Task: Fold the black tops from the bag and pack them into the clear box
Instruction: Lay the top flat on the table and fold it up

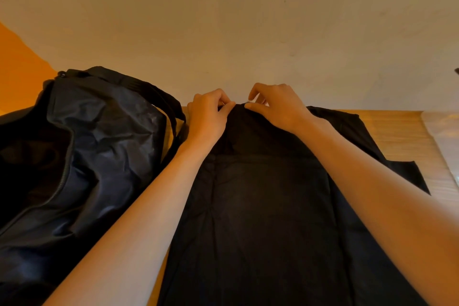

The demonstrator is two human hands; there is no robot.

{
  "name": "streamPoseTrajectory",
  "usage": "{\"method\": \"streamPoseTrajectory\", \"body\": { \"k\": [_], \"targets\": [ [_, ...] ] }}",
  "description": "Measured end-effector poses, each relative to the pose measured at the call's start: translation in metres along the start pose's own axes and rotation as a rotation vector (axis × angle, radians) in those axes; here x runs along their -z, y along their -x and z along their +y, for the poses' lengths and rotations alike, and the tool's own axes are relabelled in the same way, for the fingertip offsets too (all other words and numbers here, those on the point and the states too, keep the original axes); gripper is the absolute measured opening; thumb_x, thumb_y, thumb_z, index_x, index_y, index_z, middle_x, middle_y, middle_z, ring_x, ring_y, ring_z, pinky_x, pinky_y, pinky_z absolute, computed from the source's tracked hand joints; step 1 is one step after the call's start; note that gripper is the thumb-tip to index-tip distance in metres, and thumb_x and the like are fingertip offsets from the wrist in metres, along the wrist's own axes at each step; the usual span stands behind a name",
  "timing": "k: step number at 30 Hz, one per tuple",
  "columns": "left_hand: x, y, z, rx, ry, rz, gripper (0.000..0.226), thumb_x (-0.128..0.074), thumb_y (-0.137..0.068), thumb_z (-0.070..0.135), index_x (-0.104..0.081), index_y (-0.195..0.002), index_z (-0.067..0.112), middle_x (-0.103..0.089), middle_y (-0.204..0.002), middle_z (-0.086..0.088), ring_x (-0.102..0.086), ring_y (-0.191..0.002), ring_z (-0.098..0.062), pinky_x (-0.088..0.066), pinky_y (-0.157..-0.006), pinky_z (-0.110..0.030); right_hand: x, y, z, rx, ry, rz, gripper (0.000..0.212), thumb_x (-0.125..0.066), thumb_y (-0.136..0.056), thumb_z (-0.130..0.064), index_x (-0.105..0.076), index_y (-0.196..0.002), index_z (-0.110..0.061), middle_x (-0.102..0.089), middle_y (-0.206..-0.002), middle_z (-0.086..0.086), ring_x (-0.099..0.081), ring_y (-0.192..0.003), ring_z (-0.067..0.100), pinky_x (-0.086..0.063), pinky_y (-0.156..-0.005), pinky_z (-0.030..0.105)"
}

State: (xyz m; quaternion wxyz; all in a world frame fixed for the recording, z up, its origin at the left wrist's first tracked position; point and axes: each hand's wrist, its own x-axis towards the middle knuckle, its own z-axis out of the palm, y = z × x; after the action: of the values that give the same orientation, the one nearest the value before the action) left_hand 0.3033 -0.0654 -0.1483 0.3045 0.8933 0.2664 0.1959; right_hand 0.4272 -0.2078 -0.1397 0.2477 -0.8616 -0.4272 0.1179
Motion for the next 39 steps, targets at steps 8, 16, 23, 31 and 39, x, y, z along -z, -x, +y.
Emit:
{"method": "streamPoseTrajectory", "body": {
  "k": [8, 16, 23, 31, 39],
  "targets": [
    [-0.009, 0.043, 0.042, -0.257, -0.342, -0.131, 0.055, -0.041, -0.107, 0.048, -0.048, -0.148, 0.013, -0.042, -0.154, -0.012, -0.040, -0.141, -0.032, -0.035, -0.113, -0.044, 0.033, 0.075, 0.064, -0.267, 0.394, 0.063, 0.058, -0.019, -0.109, -0.049, -0.030, -0.160, -0.023, -0.034, -0.164, 0.006, -0.021, -0.155, 0.024, -0.002, -0.127, 0.047],
    [-0.025, 0.049, 0.025, -0.245, -0.597, -0.396, 0.087, -0.009, -0.096, 0.075, 0.011, -0.163, 0.023, 0.020, -0.170, -0.004, 0.020, -0.156, -0.024, 0.004, -0.128, -0.045, 0.045, 0.066, 0.093, -0.392, 0.384, -0.114, 0.059, -0.010, -0.109, -0.049, -0.048, -0.148, -0.027, -0.059, -0.141, 0.011, -0.042, -0.144, 0.028, 0.006, -0.126, 0.055],
    [-0.020, 0.044, 0.020, -0.189, -0.603, -0.418, 0.086, -0.007, -0.098, 0.073, 0.012, -0.162, 0.019, 0.022, -0.169, -0.003, 0.023, -0.154, -0.020, 0.007, -0.128, -0.044, 0.041, 0.088, 0.096, -0.380, 0.406, -0.030, 0.060, -0.004, -0.106, -0.056, -0.008, -0.163, -0.037, -0.008, -0.171, 0.003, 0.000, -0.158, 0.022, 0.013, -0.125, 0.049],
    [-0.003, 0.017, 0.018, -0.010, -0.343, -0.304, 0.066, -0.023, -0.108, 0.056, -0.027, -0.161, 0.017, -0.025, -0.167, -0.010, -0.022, -0.153, -0.033, -0.020, -0.125, -0.045, 0.077, 0.099, 0.095, -0.470, 0.019, 0.210, 0.045, -0.041, -0.109, -0.038, -0.046, -0.151, -0.022, -0.047, -0.154, 0.014, -0.041, -0.142, 0.037, -0.025, -0.121, 0.049],
    [-0.003, -0.013, 0.014, 0.034, -0.066, -0.209, 0.011, -0.066, -0.100, 0.022, -0.074, -0.096, 0.015, -0.071, -0.098, 0.000, -0.064, -0.095, -0.019, -0.053, -0.083, -0.036, 0.075, 0.084, 0.106, -0.425, -0.179, 0.201, 0.009, -0.074, -0.093, -0.029, -0.077, -0.097, -0.022, -0.074, -0.110, -0.002, -0.063, -0.116, 0.019, -0.049, -0.101, 0.040]
  ]
}}
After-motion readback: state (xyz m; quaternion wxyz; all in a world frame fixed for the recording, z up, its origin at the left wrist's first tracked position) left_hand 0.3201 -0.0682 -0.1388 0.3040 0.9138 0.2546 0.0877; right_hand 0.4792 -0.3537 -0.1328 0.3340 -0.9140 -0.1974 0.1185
